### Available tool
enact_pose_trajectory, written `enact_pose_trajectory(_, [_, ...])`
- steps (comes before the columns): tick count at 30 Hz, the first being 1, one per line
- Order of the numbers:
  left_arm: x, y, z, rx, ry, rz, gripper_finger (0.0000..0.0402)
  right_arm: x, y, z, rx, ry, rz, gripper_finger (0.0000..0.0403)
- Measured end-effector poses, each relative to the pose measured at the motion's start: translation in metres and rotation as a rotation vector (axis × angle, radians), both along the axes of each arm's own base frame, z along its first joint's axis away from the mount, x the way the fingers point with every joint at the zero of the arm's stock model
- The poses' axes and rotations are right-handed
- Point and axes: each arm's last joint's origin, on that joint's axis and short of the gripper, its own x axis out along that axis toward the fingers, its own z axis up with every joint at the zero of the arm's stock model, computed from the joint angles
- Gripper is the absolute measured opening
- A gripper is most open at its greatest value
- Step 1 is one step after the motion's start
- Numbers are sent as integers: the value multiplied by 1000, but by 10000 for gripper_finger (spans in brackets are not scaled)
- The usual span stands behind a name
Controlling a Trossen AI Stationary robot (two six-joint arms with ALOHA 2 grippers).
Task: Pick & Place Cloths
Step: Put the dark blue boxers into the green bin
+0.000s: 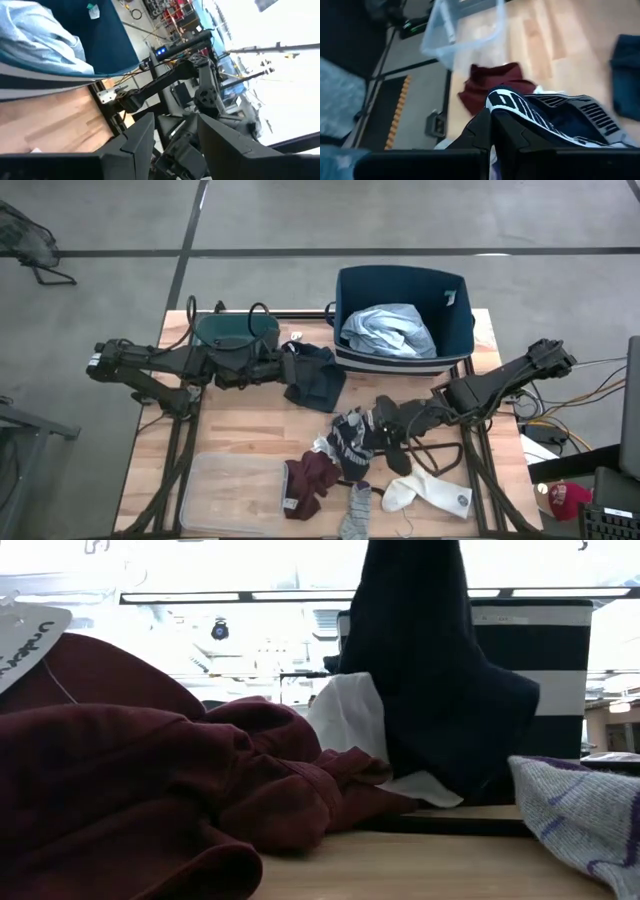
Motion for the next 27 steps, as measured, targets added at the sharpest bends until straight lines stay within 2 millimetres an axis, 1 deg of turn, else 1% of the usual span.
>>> enact_pose_trajectory(5, [1,0,-2,-44,-5,51,156,-5,10,0,9,7,54,8])
enact_pose_trajectory(14, [0,3,-1,-51,-13,142,156,-14,26,0,4,5,124,8])
enact_pose_trajectory(24, [0,3,-2,-68,-18,144,156,-14,27,-1,-2,3,129,8])
enact_pose_trajectory(27, [5,2,-5,-62,-7,142,156,-15,26,1,-1,-2,126,8])
